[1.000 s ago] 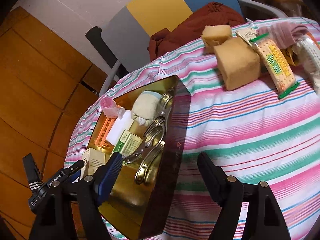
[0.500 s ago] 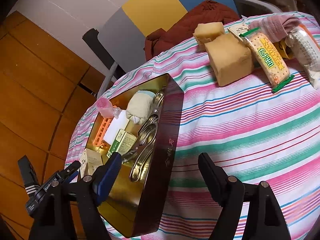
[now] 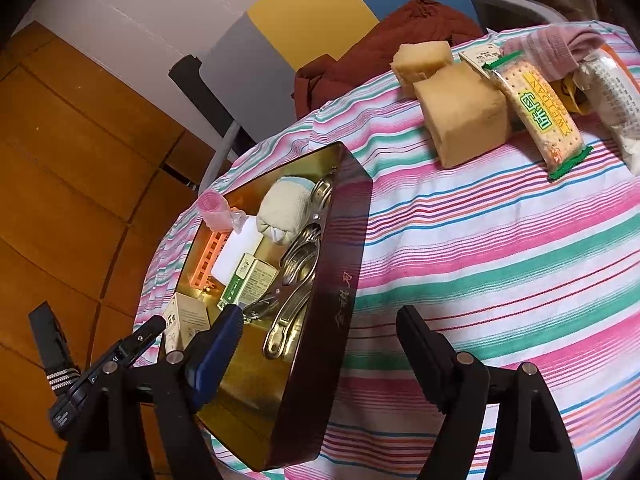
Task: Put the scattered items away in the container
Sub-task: 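Move both tools back toward the cracker pack and yellow sponges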
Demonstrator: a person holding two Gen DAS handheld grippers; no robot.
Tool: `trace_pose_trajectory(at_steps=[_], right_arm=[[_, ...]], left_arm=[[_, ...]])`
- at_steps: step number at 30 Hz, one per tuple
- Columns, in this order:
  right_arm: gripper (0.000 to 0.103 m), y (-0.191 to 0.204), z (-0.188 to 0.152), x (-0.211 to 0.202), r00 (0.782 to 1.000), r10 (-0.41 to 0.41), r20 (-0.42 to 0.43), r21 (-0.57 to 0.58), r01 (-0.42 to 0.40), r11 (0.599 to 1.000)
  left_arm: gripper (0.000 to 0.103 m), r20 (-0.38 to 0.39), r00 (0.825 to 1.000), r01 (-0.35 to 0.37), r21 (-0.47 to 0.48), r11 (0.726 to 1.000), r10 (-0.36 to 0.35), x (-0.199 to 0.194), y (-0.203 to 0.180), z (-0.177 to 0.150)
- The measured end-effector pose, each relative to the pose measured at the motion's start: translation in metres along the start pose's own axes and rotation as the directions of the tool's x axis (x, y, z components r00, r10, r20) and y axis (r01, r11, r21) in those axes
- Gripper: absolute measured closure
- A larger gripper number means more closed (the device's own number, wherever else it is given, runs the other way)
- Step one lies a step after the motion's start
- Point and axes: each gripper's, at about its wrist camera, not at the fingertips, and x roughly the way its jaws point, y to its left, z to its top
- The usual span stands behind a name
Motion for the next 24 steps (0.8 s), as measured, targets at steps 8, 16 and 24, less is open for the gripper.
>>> trace_pose_trajectory(at_steps=[8,16,24], right_arm=[[0.022,-0.013,0.001,-0.005,1.0,0.009,0.005,0.026,-0.009,1.0],[0.022,-0.033,0.002,-0.013,0.999,-0.011,0.032,0.061,0.009,0.998],[0.022,-0.061,0.002,-0.023,0.996,-0.063,0.067,0.091,0.057,0.994]], left_arm=[[0.04,-0.012,1.0,0.012,0.038,0.999,-0.012,0.0,-0.019,-0.002],[0.04,-0.046,0.997,0.062,0.065,0.996,-0.06,0.003,-0.043,-0.006],[0.04,-0.045,0.979,0.203,0.132,0.97,-0.199,-0.004,-0.089,-0.018]])
